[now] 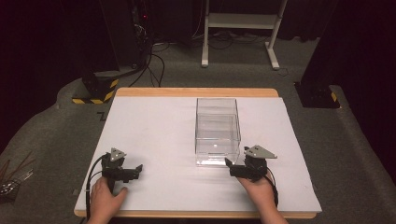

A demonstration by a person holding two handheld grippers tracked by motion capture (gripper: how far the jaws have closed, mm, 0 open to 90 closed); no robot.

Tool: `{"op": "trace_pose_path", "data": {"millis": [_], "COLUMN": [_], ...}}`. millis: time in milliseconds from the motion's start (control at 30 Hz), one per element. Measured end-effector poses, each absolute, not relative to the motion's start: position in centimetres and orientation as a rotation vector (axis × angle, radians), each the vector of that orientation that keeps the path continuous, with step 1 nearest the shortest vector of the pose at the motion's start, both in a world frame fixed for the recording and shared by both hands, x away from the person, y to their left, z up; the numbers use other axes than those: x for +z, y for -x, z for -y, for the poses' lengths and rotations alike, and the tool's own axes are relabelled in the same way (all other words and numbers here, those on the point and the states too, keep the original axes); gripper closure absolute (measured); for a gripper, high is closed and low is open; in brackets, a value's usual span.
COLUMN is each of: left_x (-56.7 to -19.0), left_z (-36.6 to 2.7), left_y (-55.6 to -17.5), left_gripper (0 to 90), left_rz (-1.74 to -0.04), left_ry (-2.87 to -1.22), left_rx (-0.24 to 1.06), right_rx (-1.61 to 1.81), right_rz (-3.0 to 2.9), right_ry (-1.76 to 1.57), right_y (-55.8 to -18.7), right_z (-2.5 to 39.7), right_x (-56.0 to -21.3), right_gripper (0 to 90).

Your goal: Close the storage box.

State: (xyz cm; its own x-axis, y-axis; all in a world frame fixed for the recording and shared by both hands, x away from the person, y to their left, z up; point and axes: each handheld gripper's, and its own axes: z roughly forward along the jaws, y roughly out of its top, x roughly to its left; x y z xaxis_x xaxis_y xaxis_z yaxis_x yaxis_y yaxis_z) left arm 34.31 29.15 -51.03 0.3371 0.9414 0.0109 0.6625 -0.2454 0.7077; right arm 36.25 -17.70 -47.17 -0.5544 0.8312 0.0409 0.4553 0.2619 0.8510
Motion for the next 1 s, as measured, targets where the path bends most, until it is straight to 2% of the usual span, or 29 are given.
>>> {"op": "trace_pose_path", "data": {"millis": [1000], "left_x": [-51.0], "left_z": [-29.1], "left_y": [-34.3], "left_gripper": [0.5], "left_rz": [-1.4], "left_ry": [-1.998], "left_rx": [0.593], "right_rx": [1.207], "right_rz": [-2.085], "right_ry": [-1.21], "right_y": [-39.0], "right_z": [17.1], "right_x": [-47.6], "right_gripper": [9.6]}}
